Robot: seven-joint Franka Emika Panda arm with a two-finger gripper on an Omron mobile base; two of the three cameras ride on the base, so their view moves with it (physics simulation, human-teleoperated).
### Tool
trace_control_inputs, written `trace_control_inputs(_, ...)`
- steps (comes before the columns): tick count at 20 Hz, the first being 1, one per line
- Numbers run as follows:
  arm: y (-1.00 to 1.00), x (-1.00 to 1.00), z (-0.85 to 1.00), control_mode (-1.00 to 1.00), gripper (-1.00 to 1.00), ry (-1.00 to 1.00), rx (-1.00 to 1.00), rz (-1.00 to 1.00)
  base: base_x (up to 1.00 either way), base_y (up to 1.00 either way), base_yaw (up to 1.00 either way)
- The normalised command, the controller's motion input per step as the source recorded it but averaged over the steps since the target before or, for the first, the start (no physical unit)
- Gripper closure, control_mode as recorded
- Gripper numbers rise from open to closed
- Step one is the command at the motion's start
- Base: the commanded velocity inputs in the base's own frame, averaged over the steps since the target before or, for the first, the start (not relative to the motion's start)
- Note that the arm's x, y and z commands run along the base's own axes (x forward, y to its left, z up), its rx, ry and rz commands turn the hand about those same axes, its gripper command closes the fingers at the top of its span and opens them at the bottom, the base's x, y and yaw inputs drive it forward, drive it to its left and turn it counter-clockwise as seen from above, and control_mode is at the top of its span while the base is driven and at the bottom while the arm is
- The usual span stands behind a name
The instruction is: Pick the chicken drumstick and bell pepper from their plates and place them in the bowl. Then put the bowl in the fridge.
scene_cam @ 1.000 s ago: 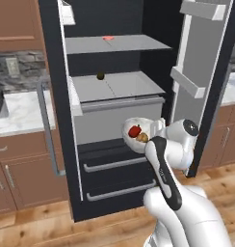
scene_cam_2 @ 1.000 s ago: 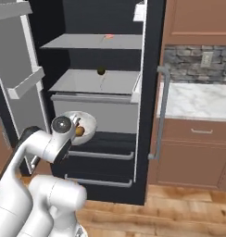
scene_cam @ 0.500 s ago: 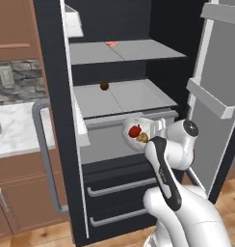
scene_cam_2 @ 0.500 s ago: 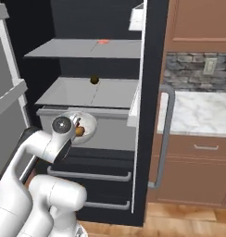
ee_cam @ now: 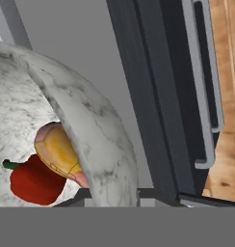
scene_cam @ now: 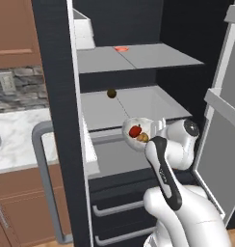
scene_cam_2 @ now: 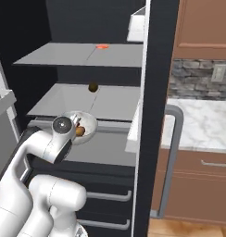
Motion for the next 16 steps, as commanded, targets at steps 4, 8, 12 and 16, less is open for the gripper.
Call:
trace_control_inputs(4,0.0,0.0,0.0,1.0,1.0,0.0,0.0,0.0,0.44,0.04,0.08)
trace_control_inputs(8,0.0,0.0,0.0,1.0,1.0,0.0,0.0,0.0,0.03,0.0,0.02)
trace_control_inputs(12,0.0,0.0,0.0,1.0,1.0,0.0,0.0,0.0,0.0,0.0,0.0)
trace_control_inputs(16,0.0,0.0,0.0,1.0,1.0,0.0,0.0,0.0,0.0,0.0,0.0)
